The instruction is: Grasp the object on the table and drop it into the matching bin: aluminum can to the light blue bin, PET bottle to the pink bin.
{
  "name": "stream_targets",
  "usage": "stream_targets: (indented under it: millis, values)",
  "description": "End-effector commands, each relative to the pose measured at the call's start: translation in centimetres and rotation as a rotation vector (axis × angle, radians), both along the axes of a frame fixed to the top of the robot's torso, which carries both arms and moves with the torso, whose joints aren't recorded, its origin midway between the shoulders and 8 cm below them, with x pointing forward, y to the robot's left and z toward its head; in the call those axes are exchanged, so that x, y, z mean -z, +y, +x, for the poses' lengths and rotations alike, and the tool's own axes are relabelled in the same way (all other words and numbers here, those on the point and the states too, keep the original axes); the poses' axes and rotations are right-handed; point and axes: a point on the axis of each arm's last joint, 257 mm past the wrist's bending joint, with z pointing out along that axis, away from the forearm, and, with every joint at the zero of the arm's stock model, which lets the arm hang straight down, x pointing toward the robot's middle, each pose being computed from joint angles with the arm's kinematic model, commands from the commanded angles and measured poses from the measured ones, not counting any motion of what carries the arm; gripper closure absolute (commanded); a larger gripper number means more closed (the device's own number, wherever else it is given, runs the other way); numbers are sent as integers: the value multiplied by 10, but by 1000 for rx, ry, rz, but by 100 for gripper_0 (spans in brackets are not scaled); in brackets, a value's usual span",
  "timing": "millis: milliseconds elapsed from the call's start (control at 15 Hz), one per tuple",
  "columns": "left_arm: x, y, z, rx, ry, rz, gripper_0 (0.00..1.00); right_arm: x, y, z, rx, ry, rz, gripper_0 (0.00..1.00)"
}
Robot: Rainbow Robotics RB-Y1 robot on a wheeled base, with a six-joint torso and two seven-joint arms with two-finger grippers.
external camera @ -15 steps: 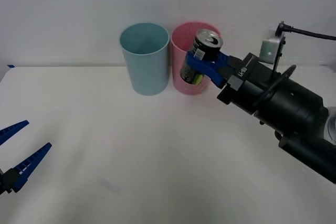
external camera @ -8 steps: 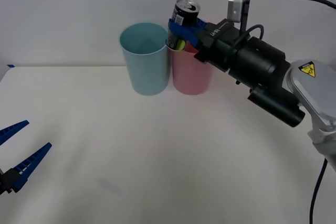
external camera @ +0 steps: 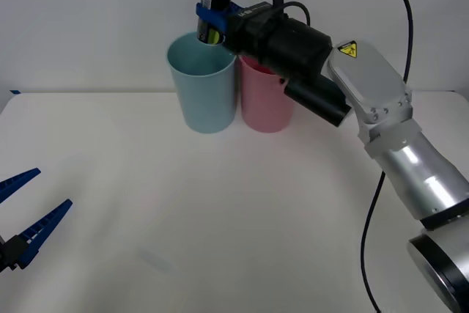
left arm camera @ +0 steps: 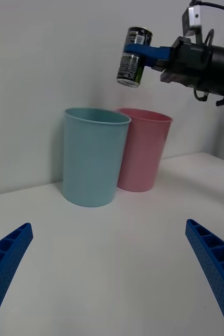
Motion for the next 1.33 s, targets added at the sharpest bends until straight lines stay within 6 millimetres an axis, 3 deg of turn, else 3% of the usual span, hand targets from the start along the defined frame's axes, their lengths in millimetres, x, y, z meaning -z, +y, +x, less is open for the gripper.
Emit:
stream_targets:
  millis: [67, 333, 733, 800, 867, 933, 1333]
  values:
    - [0, 0, 0, 0, 0, 0, 0, -2, 16, 20, 48, 10, 1, 100]
    - [0, 0, 0, 0, 0, 0, 0, -2, 26, 41, 141, 14, 6, 100]
    - [0, 0, 0, 0, 0, 0, 0, 1, 27, 43, 171, -1, -9, 96]
    - [0, 0, 0, 0, 0, 0, 0, 1, 27, 43, 169, 2, -4, 80]
    - [0, 0, 0, 0, 0, 0, 0, 1, 28, 43, 168, 7, 2, 4]
    - [0, 0, 0, 0, 0, 0, 0, 2, 27, 43, 168, 9, 3, 0]
    - [0, 0, 0, 0, 0, 0, 0, 1, 26, 39, 153, -1, -4, 0]
